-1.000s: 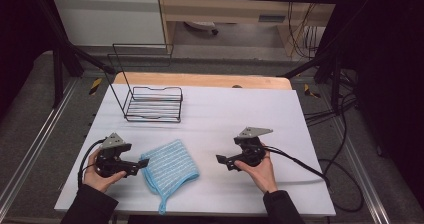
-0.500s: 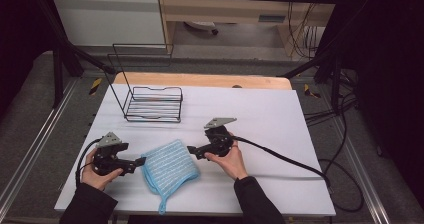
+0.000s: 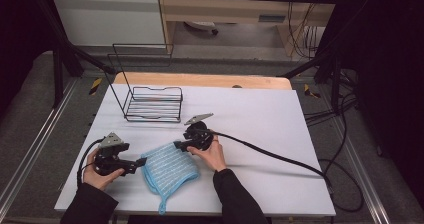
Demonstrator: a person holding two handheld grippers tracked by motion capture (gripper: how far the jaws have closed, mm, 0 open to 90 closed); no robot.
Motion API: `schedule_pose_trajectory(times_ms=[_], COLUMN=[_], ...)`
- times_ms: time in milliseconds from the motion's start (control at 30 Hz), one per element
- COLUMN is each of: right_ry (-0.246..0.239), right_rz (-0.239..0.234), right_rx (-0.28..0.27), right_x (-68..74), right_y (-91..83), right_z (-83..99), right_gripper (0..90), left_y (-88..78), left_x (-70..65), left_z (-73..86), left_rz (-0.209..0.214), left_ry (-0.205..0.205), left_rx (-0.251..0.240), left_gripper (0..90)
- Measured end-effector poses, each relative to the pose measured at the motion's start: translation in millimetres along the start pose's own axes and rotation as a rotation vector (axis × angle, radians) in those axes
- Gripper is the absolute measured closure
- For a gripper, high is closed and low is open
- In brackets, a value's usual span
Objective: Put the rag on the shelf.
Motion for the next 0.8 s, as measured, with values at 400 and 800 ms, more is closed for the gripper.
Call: schedule_pose_trajectory(times_ms=[400,800], right_ry=[0.023,0.046], right_rz=[-0.048,0.007], right_rx=[0.043,0.020], right_x=[-5.9,0.4], right_y=[15.6,4.7], right_z=[6.1,7.4], right_gripper=[75.2,83.3], left_y=[-0.2,-0.9], left_x=[0.4,0.1], left_z=[-0.1,0.0], left_rz=[-0.001,-0.001], left_ry=[-0.003,0.000], left_rx=[0.000,0.000], left_gripper=[8.5,8.8])
Point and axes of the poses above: each handheld gripper's, and its own axes: y roughly forward along the jaws, z roughly out of its underside, x roughly to its left, the point moved 2 cm from there along y, roughly forward along the jaws, and after that the axes turned 2 degrees about x, right-handed, at the moved point
